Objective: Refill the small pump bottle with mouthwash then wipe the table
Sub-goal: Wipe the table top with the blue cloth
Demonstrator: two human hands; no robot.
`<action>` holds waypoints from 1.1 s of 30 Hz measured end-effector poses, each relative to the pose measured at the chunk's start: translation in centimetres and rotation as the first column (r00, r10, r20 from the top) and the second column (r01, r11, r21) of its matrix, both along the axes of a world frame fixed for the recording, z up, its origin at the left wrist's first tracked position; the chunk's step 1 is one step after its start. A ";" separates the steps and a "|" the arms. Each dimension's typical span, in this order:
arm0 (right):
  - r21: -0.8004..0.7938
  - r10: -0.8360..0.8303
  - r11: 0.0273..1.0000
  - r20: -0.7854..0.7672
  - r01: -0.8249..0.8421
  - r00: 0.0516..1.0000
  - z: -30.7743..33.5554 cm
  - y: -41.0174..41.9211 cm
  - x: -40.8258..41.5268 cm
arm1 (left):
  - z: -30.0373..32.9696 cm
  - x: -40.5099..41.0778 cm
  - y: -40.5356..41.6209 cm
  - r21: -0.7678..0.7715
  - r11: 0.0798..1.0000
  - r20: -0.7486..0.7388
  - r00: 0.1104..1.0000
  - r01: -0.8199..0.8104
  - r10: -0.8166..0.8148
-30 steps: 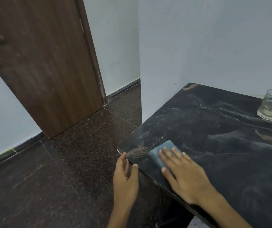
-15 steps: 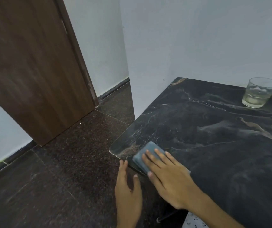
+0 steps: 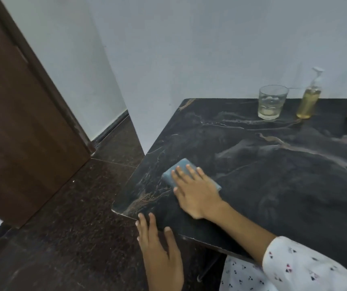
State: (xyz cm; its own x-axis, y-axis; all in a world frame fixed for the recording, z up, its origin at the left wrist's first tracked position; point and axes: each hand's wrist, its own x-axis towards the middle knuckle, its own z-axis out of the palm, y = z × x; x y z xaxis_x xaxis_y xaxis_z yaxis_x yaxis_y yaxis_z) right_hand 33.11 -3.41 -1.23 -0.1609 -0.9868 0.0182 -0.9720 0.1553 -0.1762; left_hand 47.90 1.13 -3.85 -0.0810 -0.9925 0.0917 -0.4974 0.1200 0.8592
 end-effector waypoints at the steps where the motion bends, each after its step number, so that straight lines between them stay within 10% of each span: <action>1: -0.025 0.057 0.998 0.003 -0.057 0.998 -0.1 0.7 1.0 | 0.0 0.0 0.1 0.002 1.000 -0.008 1.000 0.004 -0.004; 7: -0.088 0.237 0.969 0.092 -0.229 0.967 -0.6 9.2 1.5 | -0.3 0.1 0.2 0.013 1.000 -0.004 1.000 -0.001 0.001; 20: 0.040 -0.145 0.989 0.029 0.143 0.989 0.4 3.1 -5.0 | 0.3 -0.8 -0.1 -0.075 0.982 0.073 0.983 0.174 -0.169; 33: 0.052 0.137 0.989 0.085 -0.142 0.987 0.3 16.1 -4.5 | -0.4 -0.9 0.3 -0.103 0.963 0.070 0.967 0.249 -0.243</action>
